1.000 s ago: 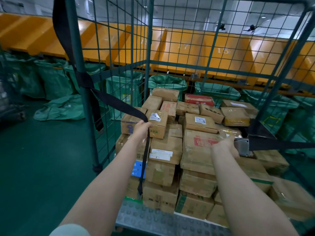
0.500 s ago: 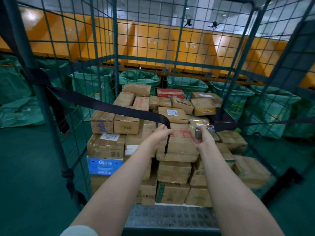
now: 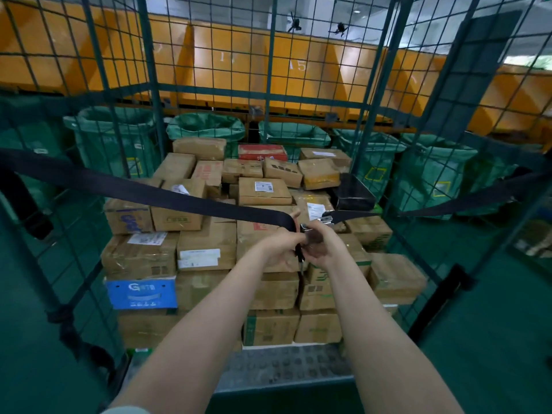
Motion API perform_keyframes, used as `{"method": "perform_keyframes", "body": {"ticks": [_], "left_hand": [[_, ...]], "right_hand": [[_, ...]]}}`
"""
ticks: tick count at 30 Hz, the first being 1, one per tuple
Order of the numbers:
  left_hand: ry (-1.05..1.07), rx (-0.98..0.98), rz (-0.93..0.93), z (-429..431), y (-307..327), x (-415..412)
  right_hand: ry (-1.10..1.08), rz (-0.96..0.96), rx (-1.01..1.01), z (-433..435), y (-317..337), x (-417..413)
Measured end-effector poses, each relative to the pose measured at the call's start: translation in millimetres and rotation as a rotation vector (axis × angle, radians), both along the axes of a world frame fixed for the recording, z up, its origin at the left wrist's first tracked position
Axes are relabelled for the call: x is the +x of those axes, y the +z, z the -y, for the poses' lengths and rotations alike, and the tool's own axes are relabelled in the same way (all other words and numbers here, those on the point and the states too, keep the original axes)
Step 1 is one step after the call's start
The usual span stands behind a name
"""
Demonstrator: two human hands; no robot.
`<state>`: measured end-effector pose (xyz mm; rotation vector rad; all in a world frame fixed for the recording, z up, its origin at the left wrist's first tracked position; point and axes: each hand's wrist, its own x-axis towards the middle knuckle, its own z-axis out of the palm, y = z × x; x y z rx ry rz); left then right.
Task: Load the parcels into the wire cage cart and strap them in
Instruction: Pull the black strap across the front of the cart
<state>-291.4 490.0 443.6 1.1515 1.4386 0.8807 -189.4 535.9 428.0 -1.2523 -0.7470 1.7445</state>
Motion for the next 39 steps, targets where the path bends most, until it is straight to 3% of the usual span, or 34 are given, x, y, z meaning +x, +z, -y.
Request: {"method": "perform_keyframes", "body": {"ticks": [4, 8, 13, 17, 23, 29, 39], "left_hand": [[-0.108, 0.06, -0.211, -0.2, -9.0, 6.5], [-0.055, 0.09, -0.328, -3.9, -22.6, 8.7], [0.036, 0.18, -0.11, -0.9, -29.7, 21.5], [0.309, 0.178, 0.187, -4.4, -43.0, 34.8], [0.523, 0.207, 0.577, -14.4, -43.9, 39.9], [0.532, 0.185, 0.654, -18.6, -35.4, 52.4], [0.521, 0.155, 0.544, -16.5, -36.6, 50.1]], "right_hand": [[0.103, -0.017, -0.013, -0.9, -2.8, 11.4], [0.114, -0.1, -0.035, -0.3, -3.3, 20.3], [0.08, -0.209, 0.0, -3.8, -9.2, 40.5], [0.033, -0.295, 0.006, -10.4, -21.6, 61.1], [0.002, -0.268, -0.021, -17.1, -30.0, 81.4], [0.029, -0.358, 0.032, -13.9, -27.8, 80.7], [0.11, -0.217, 0.101, -12.4, -33.5, 76.9]]}}
